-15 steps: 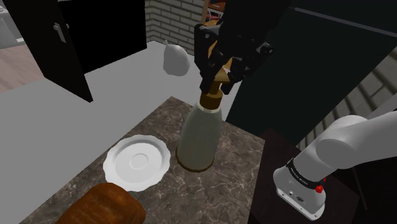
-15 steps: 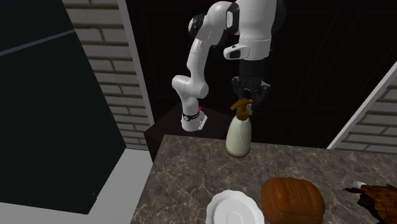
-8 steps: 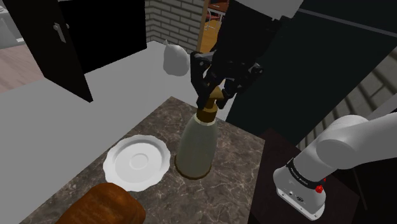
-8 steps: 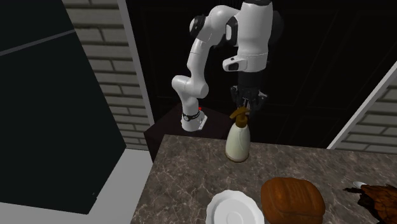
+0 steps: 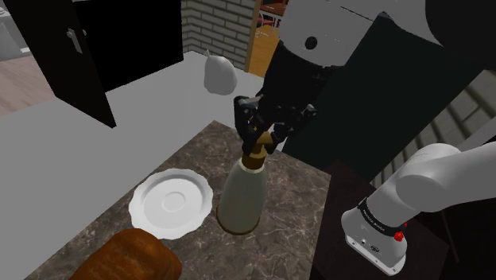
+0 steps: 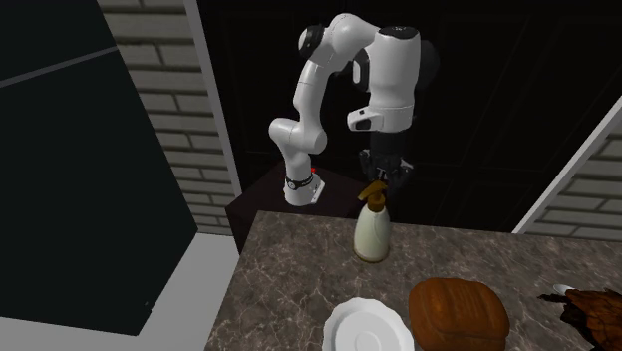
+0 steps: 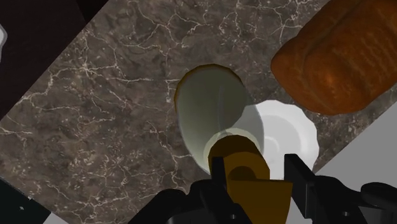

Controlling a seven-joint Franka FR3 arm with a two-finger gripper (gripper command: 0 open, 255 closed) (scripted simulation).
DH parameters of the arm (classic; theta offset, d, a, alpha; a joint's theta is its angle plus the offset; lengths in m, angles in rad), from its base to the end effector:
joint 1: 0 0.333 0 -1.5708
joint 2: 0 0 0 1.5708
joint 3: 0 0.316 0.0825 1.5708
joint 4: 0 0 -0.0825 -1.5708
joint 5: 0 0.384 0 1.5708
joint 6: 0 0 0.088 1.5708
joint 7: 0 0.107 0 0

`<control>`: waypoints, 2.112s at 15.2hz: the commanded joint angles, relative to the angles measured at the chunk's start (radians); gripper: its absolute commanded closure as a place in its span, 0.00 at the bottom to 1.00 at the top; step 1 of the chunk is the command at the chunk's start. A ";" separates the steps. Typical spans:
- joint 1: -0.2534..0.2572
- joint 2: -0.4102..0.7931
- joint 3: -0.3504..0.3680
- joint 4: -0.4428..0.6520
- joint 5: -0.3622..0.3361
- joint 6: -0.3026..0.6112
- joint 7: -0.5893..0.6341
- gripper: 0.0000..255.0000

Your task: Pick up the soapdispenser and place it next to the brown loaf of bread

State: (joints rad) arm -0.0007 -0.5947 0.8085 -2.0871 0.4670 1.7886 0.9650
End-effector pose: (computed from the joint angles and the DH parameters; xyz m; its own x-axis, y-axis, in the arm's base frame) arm 0.2277 0.3984 0.5810 0.9564 -0.2891 0.0424 -0.2802 -0.9487 -0.1464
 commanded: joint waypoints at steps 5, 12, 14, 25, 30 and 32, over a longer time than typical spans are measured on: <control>0.006 -0.005 0.023 -0.078 0.019 0.076 -0.013 1.00; 0.011 -0.001 0.058 -0.162 0.042 0.166 -0.024 1.00; 0.011 0.002 0.070 -0.184 0.049 0.193 -0.027 1.00; 0.001 0.042 0.148 -0.293 0.080 0.347 -0.037 1.00; -0.001 0.048 0.156 -0.302 0.083 0.362 -0.038 1.00; -0.001 0.048 0.156 -0.302 0.083 0.362 -0.038 1.00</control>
State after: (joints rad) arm -0.0015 -0.5479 0.9638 -2.3865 0.5500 2.1504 0.9277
